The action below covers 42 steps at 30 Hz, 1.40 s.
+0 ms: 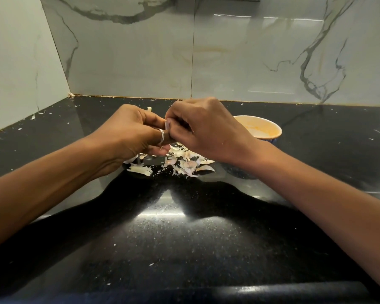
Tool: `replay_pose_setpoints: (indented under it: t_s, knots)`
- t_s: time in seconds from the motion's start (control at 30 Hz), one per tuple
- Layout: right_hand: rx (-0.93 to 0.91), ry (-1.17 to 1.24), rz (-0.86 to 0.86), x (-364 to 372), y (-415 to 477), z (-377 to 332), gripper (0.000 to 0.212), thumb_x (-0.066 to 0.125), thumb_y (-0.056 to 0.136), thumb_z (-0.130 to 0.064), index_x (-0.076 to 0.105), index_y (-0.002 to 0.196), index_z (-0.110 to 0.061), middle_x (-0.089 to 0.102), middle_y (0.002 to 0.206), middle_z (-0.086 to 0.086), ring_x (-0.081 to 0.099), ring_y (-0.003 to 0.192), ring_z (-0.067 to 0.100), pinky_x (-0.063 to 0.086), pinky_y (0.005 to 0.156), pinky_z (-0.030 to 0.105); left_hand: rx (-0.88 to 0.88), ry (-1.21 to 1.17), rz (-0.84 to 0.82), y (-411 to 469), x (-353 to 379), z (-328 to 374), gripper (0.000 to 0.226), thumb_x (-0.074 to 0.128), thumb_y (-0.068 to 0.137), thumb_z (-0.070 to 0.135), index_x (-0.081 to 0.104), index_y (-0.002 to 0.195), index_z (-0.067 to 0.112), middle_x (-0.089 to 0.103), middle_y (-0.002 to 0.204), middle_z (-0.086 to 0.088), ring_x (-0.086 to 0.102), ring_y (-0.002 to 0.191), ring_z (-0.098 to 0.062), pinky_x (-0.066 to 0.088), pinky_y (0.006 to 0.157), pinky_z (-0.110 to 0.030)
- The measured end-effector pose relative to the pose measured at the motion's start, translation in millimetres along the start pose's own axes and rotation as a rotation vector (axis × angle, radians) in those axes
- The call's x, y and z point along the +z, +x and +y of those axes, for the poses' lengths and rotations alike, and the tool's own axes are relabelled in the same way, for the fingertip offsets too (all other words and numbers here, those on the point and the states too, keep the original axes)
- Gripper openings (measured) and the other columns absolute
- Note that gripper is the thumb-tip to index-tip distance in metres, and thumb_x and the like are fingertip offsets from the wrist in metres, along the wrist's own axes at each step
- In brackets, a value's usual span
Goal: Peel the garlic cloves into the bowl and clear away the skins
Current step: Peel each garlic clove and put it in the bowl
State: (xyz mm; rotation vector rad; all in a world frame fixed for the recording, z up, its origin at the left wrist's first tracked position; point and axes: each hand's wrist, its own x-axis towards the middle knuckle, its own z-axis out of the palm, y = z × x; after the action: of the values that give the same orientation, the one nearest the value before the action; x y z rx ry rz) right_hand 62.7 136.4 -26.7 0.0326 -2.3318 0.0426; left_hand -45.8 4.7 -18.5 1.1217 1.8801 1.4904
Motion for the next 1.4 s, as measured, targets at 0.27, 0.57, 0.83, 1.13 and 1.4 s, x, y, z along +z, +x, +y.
replay_pose_setpoints:
  t_s: [0.27,0.57,0.83,1.13,1.4]
  knots:
    - [-0.135,-0.159,-0.033,-0.8,2.6,1.0,0.032,0.043,0.1,-0.023,0.063,0.087,-0.002,0.055,0.07,0.004,0.048,0.053,0.026,0.041,0.051,0.036,-0.042,-0.023,-0.01,-2.6,1.7,3.0,0.026,0.051,0.087,-0.024,0.066,0.084,-0.003,0.073,0.064,-0.008,0.073,0.061,-0.012,0.053,0.051,-0.014]
    - [0.047,0.117,0.017,-3.9,1.5,5.2,0.016,0.061,0.093,-0.009,0.076,0.09,-0.008,0.072,0.071,-0.003,0.06,0.064,0.011,0.043,0.058,0.016,-0.005,-0.042,0.021,-2.9,-0.2,5.3,0.022,0.058,0.09,-0.018,0.068,0.08,-0.001,0.071,0.076,-0.014,0.073,0.062,-0.013,0.055,0.054,-0.014]
    - [0.011,0.139,-0.049,-8.5,1.1,5.7,0.017,0.06,0.092,-0.007,0.077,0.09,-0.006,0.075,0.075,0.001,0.07,0.067,0.014,0.054,0.064,0.038,-0.03,-0.028,-0.008,-2.1,0.1,4.1,0.024,0.055,0.092,-0.017,0.067,0.08,0.0,0.073,0.064,-0.005,0.073,0.061,-0.011,0.054,0.053,-0.013]
    - [-0.032,0.106,-0.084,-7.1,0.9,6.6,0.016,0.061,0.092,-0.01,0.075,0.086,-0.006,0.072,0.071,0.002,0.066,0.063,0.016,0.052,0.063,0.038,-0.008,0.12,-0.096,0.7,-2.5,-0.4,0.029,0.052,0.093,-0.015,0.076,0.088,0.001,0.072,0.065,-0.001,0.066,0.054,-0.004,0.049,0.049,-0.01]
    - [0.018,0.082,0.022,8.1,-4.4,2.0,0.016,0.063,0.089,-0.012,0.072,0.077,-0.005,0.067,0.067,0.002,0.059,0.06,0.017,0.047,0.061,0.036,0.051,0.226,-0.027,5.1,-1.2,-11.5,0.034,0.045,0.087,-0.015,0.076,0.084,-0.002,0.069,0.068,-0.016,0.065,0.054,-0.012,0.051,0.05,-0.015]
